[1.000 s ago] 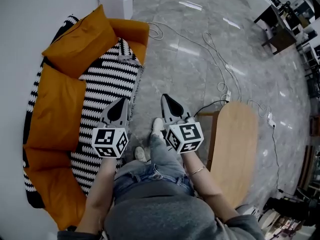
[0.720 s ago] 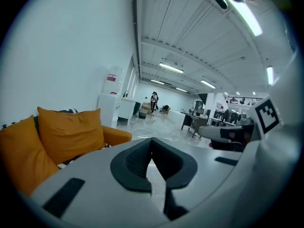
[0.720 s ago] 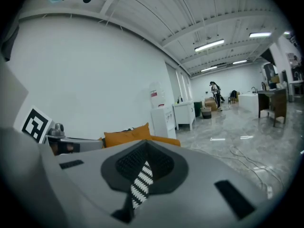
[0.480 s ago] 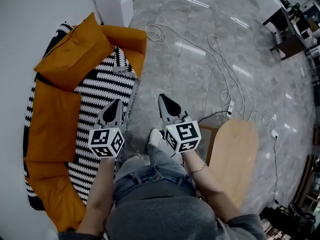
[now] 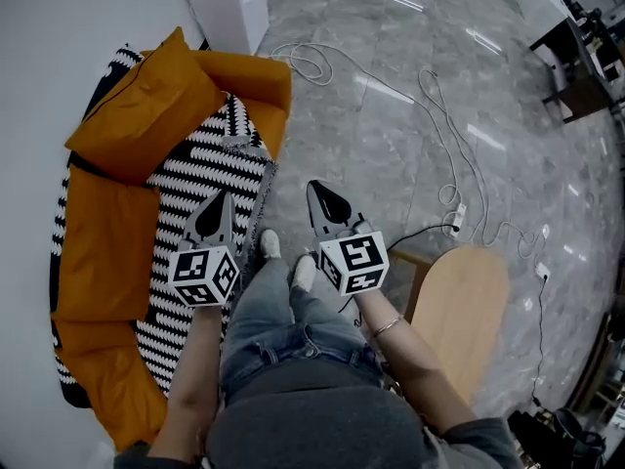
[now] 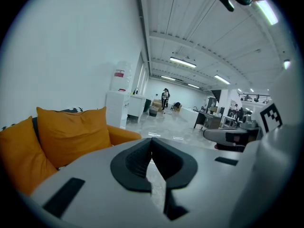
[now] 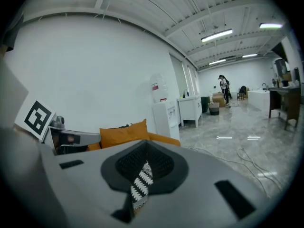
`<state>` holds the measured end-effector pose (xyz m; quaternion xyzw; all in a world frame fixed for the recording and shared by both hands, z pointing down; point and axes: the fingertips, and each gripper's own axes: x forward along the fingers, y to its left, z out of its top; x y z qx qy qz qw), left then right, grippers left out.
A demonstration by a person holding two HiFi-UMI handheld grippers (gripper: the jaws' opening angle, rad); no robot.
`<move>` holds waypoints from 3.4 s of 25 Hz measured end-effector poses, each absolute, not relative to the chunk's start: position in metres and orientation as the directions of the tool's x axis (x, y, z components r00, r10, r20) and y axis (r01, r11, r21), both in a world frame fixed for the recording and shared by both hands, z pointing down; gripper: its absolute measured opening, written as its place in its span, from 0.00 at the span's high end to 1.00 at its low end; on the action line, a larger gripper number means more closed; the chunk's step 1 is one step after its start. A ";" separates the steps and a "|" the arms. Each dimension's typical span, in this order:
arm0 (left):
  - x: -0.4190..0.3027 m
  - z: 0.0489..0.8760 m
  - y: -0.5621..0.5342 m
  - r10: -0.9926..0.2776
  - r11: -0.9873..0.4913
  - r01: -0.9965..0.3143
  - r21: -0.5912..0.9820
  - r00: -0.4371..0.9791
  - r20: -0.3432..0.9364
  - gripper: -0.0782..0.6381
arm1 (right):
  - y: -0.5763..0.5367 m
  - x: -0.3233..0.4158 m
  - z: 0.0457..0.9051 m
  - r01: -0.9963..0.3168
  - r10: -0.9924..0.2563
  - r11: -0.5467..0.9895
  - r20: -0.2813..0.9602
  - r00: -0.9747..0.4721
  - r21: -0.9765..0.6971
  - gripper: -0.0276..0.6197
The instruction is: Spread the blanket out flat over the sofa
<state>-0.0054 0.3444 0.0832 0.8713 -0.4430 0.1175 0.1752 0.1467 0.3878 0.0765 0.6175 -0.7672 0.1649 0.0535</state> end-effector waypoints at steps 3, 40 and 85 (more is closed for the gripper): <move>-0.006 0.091 0.323 -0.729 -0.541 -0.815 0.206 0.577 0.369 0.87 | 0.368 0.142 0.087 -0.964 -0.920 0.190 0.310 -0.240 -0.184 0.94; -0.073 0.304 0.094 -0.683 -0.346 -0.878 0.331 0.477 0.553 0.87 | 0.103 0.013 0.316 -0.871 -0.633 0.470 0.632 -0.447 -0.145 0.94; -0.123 0.430 0.068 -0.688 -0.157 -0.922 0.354 0.359 0.631 0.87 | 0.073 -0.049 0.511 -0.577 -0.362 0.801 0.896 -0.257 0.158 0.60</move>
